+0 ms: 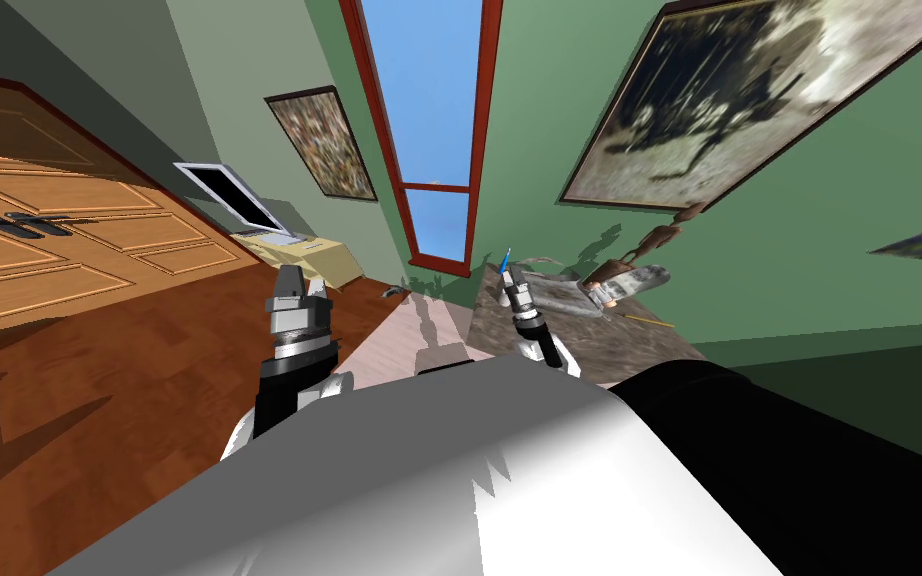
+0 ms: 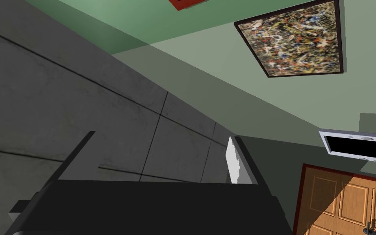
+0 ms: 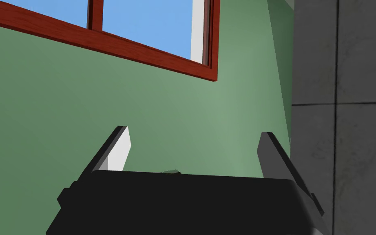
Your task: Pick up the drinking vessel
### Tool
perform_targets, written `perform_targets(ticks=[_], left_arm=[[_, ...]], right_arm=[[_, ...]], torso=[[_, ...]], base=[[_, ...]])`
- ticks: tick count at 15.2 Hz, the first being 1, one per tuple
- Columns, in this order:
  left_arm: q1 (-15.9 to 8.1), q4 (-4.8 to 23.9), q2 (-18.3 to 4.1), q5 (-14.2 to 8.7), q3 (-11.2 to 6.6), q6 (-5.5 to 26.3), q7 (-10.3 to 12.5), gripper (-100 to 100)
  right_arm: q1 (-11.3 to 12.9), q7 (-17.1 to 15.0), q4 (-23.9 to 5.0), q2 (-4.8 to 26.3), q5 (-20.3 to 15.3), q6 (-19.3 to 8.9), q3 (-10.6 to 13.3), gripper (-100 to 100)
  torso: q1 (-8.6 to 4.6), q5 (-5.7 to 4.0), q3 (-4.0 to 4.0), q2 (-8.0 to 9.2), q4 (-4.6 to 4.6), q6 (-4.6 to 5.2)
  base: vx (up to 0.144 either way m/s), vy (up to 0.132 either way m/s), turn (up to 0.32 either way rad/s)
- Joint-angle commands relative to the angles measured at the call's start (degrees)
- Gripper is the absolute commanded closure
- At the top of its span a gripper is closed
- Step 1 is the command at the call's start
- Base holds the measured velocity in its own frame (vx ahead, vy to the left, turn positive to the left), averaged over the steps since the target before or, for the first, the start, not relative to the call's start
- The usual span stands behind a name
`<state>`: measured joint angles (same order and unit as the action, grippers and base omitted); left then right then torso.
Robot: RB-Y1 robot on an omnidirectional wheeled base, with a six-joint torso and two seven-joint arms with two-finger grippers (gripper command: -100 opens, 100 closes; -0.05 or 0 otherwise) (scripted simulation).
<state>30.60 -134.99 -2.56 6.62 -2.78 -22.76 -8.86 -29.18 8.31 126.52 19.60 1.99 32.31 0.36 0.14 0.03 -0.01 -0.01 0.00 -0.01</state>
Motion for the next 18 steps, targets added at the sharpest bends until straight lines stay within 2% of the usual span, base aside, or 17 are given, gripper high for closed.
perform_targets(ticks=[1, 2, 3, 5, 6, 7, 9, 10, 11, 14, 15, 17, 18], left_arm=[[0.0, 0.0, 0.0, 0.0, 0.0, 0.0, 0.0, 0], [0.0, 0.0, 0.0, 0.0, 0.0, 0.0, 0.0, 0], [0.0, 0.0, 0.0, 0.0, 0.0, 0.0, 0.0, 0], [0.0, 0.0, 0.0, 0.0, 0.0, 0.0, 0.0, 0], [0.0, 0.0, 0.0, 0.0, 0.0, 0.0, 0.0, 0], [0.0, 0.0, 0.0, 0.0, 0.0, 0.0, 0.0, 0], [0.0, 0.0, 0.0, 0.0, 0.0, 0.0, 0.0, 0], [0.0, 0.0, 0.0, 0.0, 0.0, 0.0, 0.0, 0], [0.0, 0.0, 0.0, 0.0, 0.0, 0.0, 0.0, 0], [0.0, 0.0, 0.0, 0.0, 0.0, 0.0, 0.0, 0], [0.0, 0.0, 0.0, 0.0, 0.0, 0.0, 0.0, 0], [0.0, 0.0, 0.0, 0.0, 0.0, 0.0, 0.0, 0], [0.0, 0.0, 0.0, 0.0, 0.0, 0.0, 0.0, 0]], right_arm=[[-0.3, 0.0, -0.8, 2.9, 0.5, -0.1, 0.7, -100], [-0.3, 0.0, -0.8, 3.9, 0.5, -0.1, 0.7, -100], [-0.5, 0.1, -2.0, 5.3, 1.3, -0.4, 1.6, -100], [-0.5, 0.1, -2.0, 7.9, 1.3, -0.4, 1.6, -100], [-0.5, 0.1, -2.0, 8.1, 1.3, -0.4, 1.6, -100], [-0.7, 0.1, -3.3, 10.1, 2.1, -0.7, 2.5, -100], [-0.7, 0.1, -3.3, 12.5, 2.1, -0.7, 2.5, -100], [-0.7, 0.1, -3.3, 12.5, 2.1, -0.7, 2.5, -100], [-0.9, 0.1, -4.6, 14.6, 3.0, -1.0, 3.5, -100], [-0.9, 0.1, -4.6, 17.1, 3.0, -1.0, 3.5, -100], [-1.2, 0.2, -5.9, 19.1, 4.0, -1.4, 4.5, -100], [-1.2, 0.2, -5.9, 21.8, 4.0, -1.4, 4.5, -100], [-1.2, 0.2, -5.9, 21.8, 4.0, -1.4, 4.5, -100]], torso=[[0.0, 0.0, 0.0, 0.0, 0.0, 0.0], [0.02, 0.0, 0.0, -0.01, 0.0, 0.0], [0.0, 0.01, 0.0, 0.0, 0.0, 0.01], [0.04, 0.01, 0.0, 0.01, 0.0, 0.0], [0.02, 0.01, 0.01, 0.01, 0.0, 0.0], [-0.02, 0.0, 0.01, 0.01, 0.0, 0.01], [0.03, 0.01, 0.0, -0.01, 0.0, 0.0], [0.0, 0.01, 0.0, -0.01, 0.0, 0.01], [-0.04, 0.0, 0.0, 0.0, 0.0, 0.01], [0.01, 0.01, -0.01, -0.01, 0.0, 0.01], [-0.02, 0.0, 0.0, -0.01, 0.0, 0.01], [0.03, 0.01, -0.02, -0.04, -0.01, 0.0], [0.01, 0.01, -0.02, -0.03, -0.01, 0.0]], base=[[0.004, 0.045, 0.015], [0.003, 0.034, 0.005], [0.0, 0.044, 0.023], [-0.001, 0.044, 0.011], [-0.002, 0.021, -0.004], [0.003, 0.039, 0.021], [0.006, 0.039, 0.016], [0.002, 0.018, -0.004], [0.006, 0.037, 0.026], [0.004, 0.036, 0.01], [0.014, 0.042, 0.021], [0.009, 0.043, 0.017], [0.0, 0.022, 0.0]])
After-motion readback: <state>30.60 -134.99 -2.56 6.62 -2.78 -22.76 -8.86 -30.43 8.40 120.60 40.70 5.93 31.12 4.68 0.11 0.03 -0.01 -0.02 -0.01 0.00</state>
